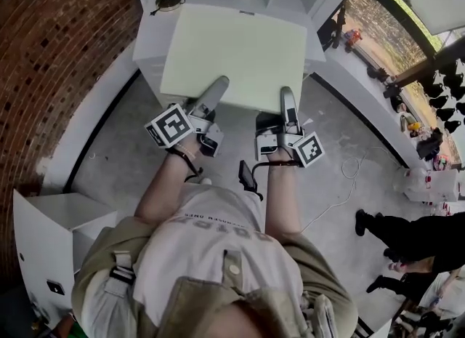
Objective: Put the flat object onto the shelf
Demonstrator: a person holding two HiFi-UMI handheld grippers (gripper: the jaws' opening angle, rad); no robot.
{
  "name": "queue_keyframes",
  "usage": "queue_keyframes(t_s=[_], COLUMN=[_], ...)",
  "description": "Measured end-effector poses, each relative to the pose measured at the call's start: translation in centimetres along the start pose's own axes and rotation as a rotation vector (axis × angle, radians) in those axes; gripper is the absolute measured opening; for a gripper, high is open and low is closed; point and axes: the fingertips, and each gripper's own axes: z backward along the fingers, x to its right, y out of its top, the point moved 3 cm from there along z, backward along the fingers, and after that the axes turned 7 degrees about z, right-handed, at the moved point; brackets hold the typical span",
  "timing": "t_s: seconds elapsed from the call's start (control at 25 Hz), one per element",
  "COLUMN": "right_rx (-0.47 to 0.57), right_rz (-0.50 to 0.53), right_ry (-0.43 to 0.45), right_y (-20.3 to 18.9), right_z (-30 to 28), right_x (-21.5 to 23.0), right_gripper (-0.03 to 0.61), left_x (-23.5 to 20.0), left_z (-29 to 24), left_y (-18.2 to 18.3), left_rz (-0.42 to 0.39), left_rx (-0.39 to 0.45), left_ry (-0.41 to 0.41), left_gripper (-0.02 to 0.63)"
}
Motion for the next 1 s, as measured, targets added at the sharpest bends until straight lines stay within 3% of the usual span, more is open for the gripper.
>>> queue_keyframes(t_s=[0.24,0.44,1.0], right_rx=[0.008,0.024,-0.024], right_rz=[-0.007,0.006,-0.03], right_ry=[-0.024,-0.014,-0.016], right_y=[1.0,2.3,6.4], right_z=[-1.8,-4.7,-15.8], right_x=[1.3,1.5,6.4], right_gripper=[0.32,0.321,0.327], left_x=[-0.6,-0.9,-3.5], left_z=[-2.4,-5.3,-15.2], left_y=[1.3,3.3,8.8], left_rz=[-0.005,0.043,0.063], left_rx=[0.001,0.085,0.246], left_ry=[-0.002,0.009,0.036], left_gripper=[0.423,0.419,0.388])
